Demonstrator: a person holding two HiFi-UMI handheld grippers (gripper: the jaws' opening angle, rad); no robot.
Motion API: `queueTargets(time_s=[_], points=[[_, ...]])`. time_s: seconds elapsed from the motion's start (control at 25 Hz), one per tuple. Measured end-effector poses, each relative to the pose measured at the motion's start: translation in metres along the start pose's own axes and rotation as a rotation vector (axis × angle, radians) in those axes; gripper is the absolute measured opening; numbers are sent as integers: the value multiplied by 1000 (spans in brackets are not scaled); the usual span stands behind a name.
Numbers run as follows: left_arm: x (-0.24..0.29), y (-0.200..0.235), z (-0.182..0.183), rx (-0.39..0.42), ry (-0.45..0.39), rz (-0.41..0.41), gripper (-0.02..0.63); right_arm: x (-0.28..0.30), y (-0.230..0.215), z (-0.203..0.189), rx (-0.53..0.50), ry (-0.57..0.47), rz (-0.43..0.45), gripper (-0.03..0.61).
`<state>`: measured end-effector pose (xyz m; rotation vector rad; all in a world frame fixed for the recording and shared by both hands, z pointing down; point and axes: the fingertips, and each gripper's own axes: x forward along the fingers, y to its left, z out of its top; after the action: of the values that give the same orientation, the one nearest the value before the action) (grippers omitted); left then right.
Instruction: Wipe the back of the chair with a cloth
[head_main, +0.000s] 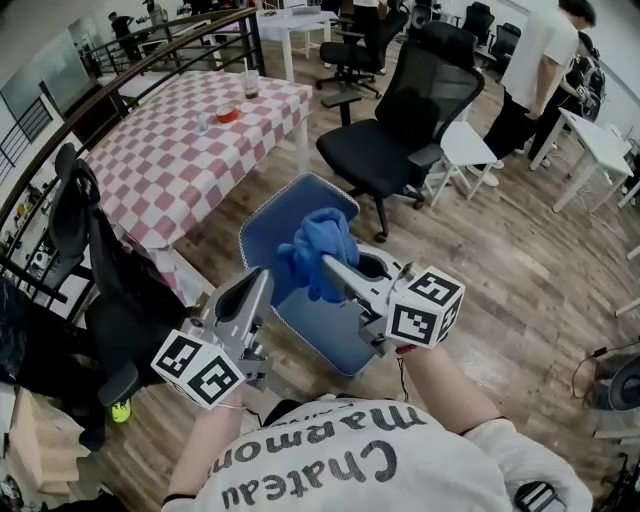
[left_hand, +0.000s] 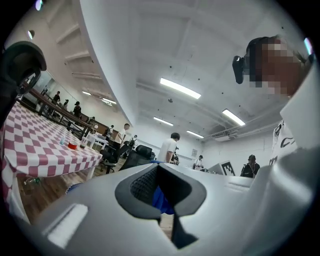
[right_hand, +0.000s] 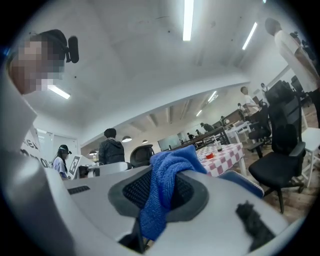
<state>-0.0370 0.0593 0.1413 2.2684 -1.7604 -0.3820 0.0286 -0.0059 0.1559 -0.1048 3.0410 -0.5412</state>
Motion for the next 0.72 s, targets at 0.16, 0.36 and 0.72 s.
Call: queueTargets(time_s=[0.16,0.36,0.72], points=[[-15,-15,11,18,-18,-19,5,-3,22,7,-37,5,8,77],[-37,-31,16,39,-21,-29,5,-9,44,11,-59,0,-4,75],[-86,-50,17,31,-11,-46,5,-20,100,-5,-71,22,-19,75]])
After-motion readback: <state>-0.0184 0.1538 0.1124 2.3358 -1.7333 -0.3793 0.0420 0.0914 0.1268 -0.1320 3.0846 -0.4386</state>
